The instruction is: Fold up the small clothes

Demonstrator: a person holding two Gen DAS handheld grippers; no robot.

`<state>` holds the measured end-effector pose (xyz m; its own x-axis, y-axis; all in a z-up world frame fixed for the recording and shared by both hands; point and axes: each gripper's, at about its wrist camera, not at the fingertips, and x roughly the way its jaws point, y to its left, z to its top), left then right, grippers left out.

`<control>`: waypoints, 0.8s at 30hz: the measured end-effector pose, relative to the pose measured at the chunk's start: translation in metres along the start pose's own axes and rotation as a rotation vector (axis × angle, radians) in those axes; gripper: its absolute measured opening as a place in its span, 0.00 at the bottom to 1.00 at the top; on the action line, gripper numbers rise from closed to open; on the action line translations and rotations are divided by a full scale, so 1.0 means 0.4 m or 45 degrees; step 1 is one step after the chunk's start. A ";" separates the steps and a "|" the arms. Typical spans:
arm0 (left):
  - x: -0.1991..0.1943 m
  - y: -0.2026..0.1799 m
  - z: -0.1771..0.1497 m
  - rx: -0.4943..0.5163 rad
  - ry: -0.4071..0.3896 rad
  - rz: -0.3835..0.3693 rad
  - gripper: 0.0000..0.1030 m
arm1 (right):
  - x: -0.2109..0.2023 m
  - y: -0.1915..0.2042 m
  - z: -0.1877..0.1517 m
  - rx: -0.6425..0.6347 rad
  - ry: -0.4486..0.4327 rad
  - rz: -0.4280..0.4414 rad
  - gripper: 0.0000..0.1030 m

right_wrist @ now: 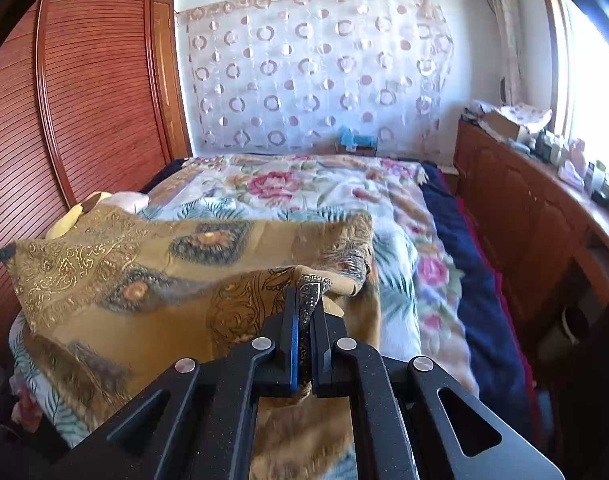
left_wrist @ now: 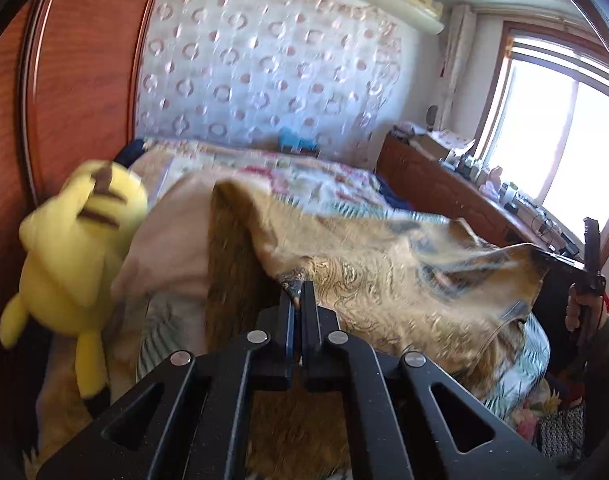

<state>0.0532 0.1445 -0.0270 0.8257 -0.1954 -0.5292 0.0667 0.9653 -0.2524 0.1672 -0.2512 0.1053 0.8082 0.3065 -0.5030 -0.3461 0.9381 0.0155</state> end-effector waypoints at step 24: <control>0.086 -0.011 -0.137 0.115 0.207 0.145 0.04 | -0.006 0.020 -0.130 0.056 0.103 -0.133 0.48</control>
<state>0.0506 0.1242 -0.0884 0.7302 -0.1022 -0.6756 0.0336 0.9929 -0.1138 0.1378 -0.2527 0.0617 0.7969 0.1943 -0.5721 -0.2395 0.9709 -0.0039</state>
